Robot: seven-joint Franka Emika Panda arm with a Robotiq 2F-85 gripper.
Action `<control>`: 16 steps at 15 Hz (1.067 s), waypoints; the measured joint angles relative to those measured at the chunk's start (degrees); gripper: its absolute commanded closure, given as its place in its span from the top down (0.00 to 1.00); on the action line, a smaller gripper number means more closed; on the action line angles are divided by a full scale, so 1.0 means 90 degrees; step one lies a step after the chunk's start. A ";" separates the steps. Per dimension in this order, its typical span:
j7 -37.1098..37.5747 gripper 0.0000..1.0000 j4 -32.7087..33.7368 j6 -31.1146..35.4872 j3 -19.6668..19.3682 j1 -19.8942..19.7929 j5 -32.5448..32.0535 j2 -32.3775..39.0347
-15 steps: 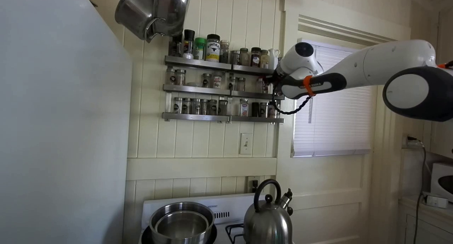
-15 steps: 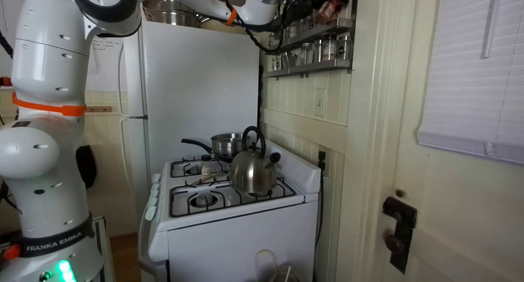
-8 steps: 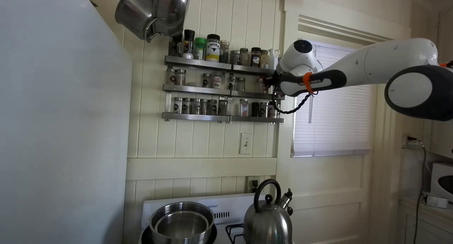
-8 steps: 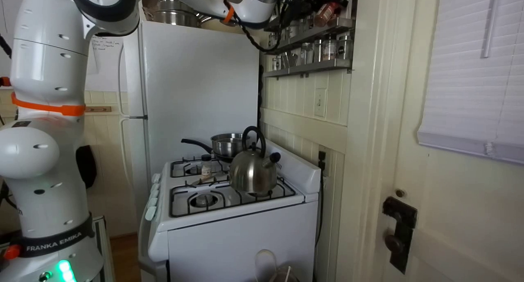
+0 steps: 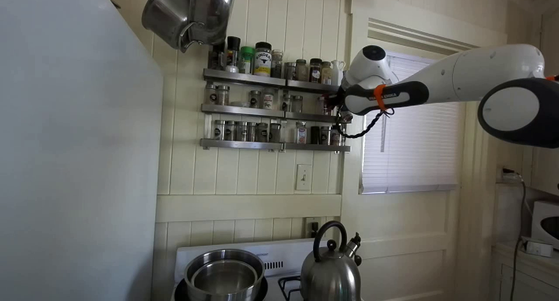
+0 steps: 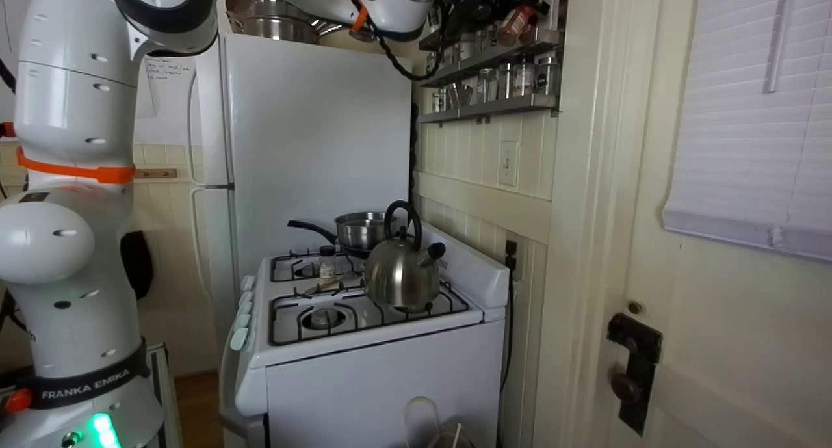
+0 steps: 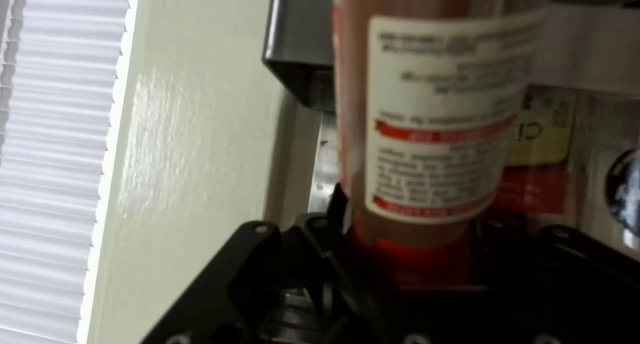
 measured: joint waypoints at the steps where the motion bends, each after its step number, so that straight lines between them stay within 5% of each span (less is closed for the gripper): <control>1: -0.0024 0.21 0.0000 -0.0079 0.0022 0.0001 0.0054 -0.0020; 16: 0.0160 0.21 -0.0099 -0.0901 0.0290 0.0026 0.0743 -0.0407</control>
